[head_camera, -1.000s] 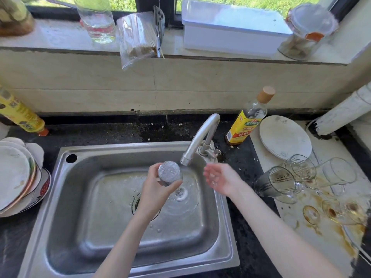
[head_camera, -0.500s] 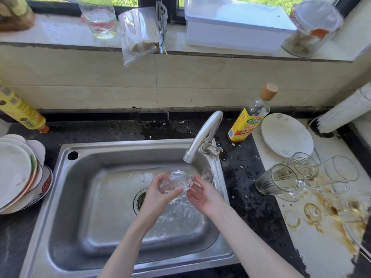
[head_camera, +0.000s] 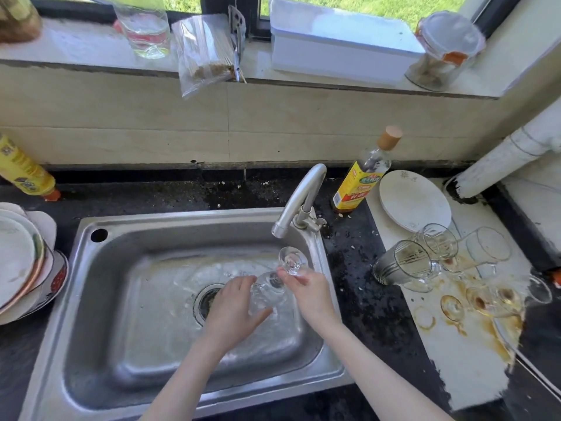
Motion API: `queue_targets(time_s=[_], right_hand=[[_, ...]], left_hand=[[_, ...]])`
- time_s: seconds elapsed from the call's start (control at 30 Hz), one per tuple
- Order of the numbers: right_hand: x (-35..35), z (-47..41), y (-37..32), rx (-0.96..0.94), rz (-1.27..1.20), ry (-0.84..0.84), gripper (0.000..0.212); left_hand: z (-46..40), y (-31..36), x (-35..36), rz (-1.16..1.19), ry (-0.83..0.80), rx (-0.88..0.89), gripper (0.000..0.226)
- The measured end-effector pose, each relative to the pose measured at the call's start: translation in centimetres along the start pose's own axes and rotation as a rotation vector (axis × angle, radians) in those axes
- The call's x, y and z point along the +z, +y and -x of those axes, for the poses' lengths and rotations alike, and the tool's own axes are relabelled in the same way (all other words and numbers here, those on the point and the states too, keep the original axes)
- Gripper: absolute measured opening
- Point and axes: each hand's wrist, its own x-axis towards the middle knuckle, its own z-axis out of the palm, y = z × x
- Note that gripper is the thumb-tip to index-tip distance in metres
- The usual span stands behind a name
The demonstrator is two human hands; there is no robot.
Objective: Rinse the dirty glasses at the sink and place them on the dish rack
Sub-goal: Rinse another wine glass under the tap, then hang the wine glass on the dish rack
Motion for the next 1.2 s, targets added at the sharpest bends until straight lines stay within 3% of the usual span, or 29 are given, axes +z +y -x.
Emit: queue_targets(time_s=[0.1,0.23,0.4,0.57,0.73,0.83,1.2], right_hand=[[0.0,1.3,1.4,0.004,0.046,0.004,0.012],[-0.8,2.6,2.4,0.005,0.105,0.027,0.016],[-2.5,4.4,2.7,-0.026,0.125,0.082,0.006],[-6.1,9.4,3.2,-0.077,0.033,0.185,0.030],[-10.4,18.9,6.4,-0.078,-0.056,0.339,0.031],[-12.7,26.2,9.2,-0.061,-0.087,0.463,0.021],[-17.0,55.7,21.1,0.164,-0.133,1.019,0.015]], left_hand=[[0.5,-0.6,0.6,-0.132,-0.099,0.059,0.064],[1.6,-0.4,0.9,-0.219,-0.175,0.103,0.065],[3.7,0.0,0.3,-0.273,-0.113,0.152,0.084],[6.6,2.6,1.0,-0.325,-0.137,0.235,0.076],[10.7,8.6,2.8,-0.404,-0.176,0.444,0.074],[14.5,12.6,4.4,-0.423,-0.230,0.562,0.082],[34.0,25.2,13.7,-0.455,-0.391,1.153,0.057]])
